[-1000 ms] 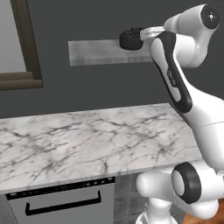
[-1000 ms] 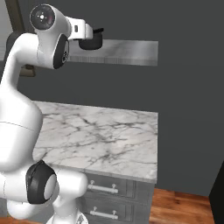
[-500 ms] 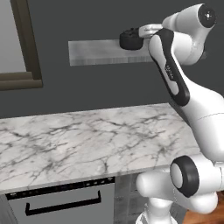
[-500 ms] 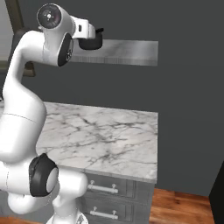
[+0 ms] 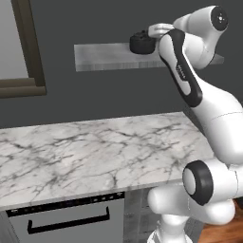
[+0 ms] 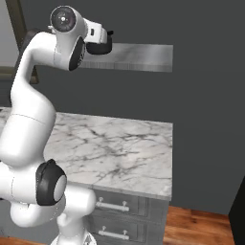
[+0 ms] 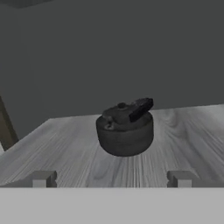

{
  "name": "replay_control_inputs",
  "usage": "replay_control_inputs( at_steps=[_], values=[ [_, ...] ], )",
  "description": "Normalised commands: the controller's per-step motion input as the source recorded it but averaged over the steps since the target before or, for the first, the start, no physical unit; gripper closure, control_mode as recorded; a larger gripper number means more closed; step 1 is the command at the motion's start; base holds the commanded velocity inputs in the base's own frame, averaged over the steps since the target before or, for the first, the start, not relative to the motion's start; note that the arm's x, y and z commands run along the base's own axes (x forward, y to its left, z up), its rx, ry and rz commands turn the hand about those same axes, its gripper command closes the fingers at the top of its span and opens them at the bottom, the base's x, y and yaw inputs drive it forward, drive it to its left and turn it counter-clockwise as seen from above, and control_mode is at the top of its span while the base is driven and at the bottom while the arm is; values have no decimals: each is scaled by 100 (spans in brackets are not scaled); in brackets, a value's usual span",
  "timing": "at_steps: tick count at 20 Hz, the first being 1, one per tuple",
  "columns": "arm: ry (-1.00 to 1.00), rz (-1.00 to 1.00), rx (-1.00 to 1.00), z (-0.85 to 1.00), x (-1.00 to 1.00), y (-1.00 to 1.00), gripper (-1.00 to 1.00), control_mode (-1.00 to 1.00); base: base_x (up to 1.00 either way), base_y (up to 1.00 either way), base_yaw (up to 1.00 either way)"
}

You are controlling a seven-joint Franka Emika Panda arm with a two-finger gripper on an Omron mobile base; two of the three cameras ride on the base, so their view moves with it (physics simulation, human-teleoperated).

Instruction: Open the cabinet, pick the kettle from the cabinet, and place it in the sink.

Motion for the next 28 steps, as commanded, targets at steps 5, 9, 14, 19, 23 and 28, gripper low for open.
replay_control_inputs(
  at_steps=[5,9,14,19,23,28],
  values=[
    [17,0,8,3,23,-3,-100,-100,0,0,0],
    [19,0,11,8,13,-3,-100,-100,0,0,0],
    [14,0,8,10,14,0,-100,-100,0,0,0],
    [0,0,7,6,13,0,-100,-100,0,0,0],
    [0,-1,6,-1,23,0,-100,-100,0,0,0],
    [0,-3,8,-6,25,-4,-100,-100,0,0,0]
  ],
)
